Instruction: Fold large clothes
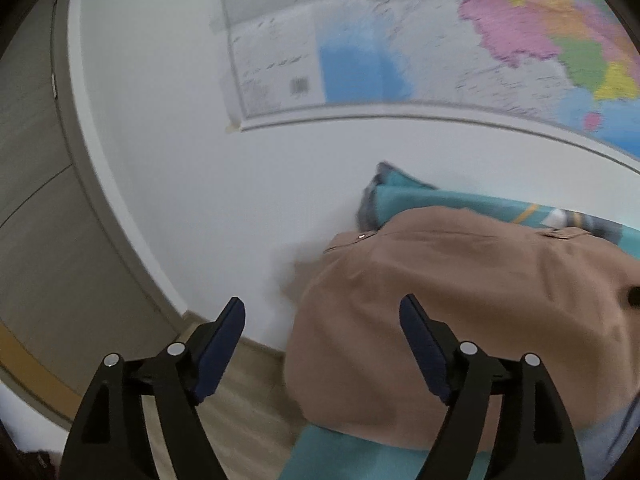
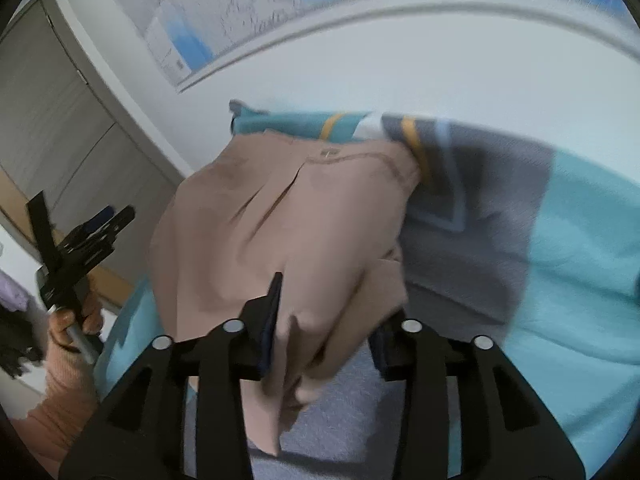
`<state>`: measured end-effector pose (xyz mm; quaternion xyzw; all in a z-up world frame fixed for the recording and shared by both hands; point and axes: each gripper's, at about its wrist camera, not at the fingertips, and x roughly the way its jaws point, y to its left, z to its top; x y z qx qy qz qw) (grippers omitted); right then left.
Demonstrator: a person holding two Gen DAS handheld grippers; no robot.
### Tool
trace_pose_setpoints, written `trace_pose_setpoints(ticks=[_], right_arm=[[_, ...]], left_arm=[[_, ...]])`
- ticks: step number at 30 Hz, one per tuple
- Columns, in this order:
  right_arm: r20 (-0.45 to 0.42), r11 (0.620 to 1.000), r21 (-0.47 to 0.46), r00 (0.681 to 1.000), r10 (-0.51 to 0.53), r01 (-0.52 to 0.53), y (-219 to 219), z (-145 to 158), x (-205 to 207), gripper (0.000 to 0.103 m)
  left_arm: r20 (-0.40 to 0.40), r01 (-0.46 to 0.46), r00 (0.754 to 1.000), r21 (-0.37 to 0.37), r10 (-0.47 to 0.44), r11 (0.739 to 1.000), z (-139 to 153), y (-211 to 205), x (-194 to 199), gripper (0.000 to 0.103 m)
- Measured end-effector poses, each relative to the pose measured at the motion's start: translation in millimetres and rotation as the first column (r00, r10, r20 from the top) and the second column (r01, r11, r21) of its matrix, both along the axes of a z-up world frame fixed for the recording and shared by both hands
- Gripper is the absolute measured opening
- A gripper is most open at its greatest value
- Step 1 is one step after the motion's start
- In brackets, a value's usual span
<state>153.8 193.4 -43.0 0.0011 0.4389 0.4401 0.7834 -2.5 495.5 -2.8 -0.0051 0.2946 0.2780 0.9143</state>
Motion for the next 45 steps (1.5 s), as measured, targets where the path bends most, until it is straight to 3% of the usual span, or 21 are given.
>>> trace_pose_setpoints(ticks=[6, 10, 13, 19, 24, 25, 27, 32, 36, 40, 43, 45], right_arm=[[0.081, 0.997, 0.035, 0.994, -0.070, 0.068, -3.7, 16.4, -7.1, 0.044], [0.129, 0.991, 0.059, 0.983, -0.127, 0.121, -13.8, 25.7, -3.1, 0.055], [0.127, 0.993, 0.100, 0.989, -0.081, 0.069, -13.5, 33.0, -6.6, 0.055], [0.146, 0.997, 0.032, 0.988, 0.059, -0.064, 28.4, 20.8, -14.8, 0.054], [0.016, 0.999, -0.032, 0.999, 0.032, -0.031, 55.2, -20.5, 22.1, 0.048], [0.003, 0.999, -0.040, 1.000, 0.025, -0.024, 56.8, -26.6, 25.7, 0.043], [-0.023, 0.999, -0.029, 1.000, 0.013, -0.014, 53.5, -34.0, 28.1, 0.041], [0.063, 0.999, 0.006, 0.997, 0.049, -0.050, 28.3, -12.8, -7.6, 0.046], [0.145, 0.988, 0.004, 0.978, 0.151, -0.153, 7.8, -5.2, -54.1, 0.046], [0.136, 0.976, -0.109, 0.970, 0.203, -0.189, 13.6, -31.9, -62.8, 0.043], [0.072, 0.987, -0.061, 0.985, 0.156, -0.152, 8.5, -40.6, -54.4, 0.043], [0.083, 0.989, -0.038, 0.986, 0.144, -0.141, 2.7, -35.0, -59.1, 0.043]], left_arm=[[0.007, 0.069, 0.998, -0.015, -0.068, 0.998, 1.9, -23.3, 0.4, 0.077], [-0.010, 0.094, 0.996, -0.037, -0.094, 0.995, -5.1, -29.9, 6.3, 0.077], [-0.026, 0.105, 0.994, -0.055, -0.107, 0.993, -12.0, -32.8, 11.3, 0.077], [-0.050, 0.120, 0.991, -0.104, -0.125, 0.987, -23.5, -36.8, 20.5, 0.077], [-0.096, 0.124, 0.986, -0.129, -0.137, 0.984, -36.4, -39.5, 32.4, 0.077], [-0.117, 0.119, 0.984, -0.144, -0.137, 0.982, -42.0, -38.3, 36.6, 0.077], [-0.147, 0.108, 0.980, -0.183, -0.135, 0.977, -51.6, -34.4, 42.8, 0.077], [-0.137, 0.081, 0.985, -0.184, -0.107, 0.980, -47.2, -39.5, 34.8, 0.079], [-0.099, 0.153, 0.980, -0.179, -0.173, 0.972, -40.9, -61.0, 21.9, 0.080], [-0.137, 0.165, 0.971, -0.198, -0.194, 0.966, -54.3, -67.0, 31.4, 0.080], [-0.129, 0.138, 0.977, -0.228, -0.170, 0.964, -53.6, -64.3, 33.2, 0.080], [-0.116, 0.135, 0.980, -0.217, -0.163, 0.967, -48.1, -70.1, 27.9, 0.080]])
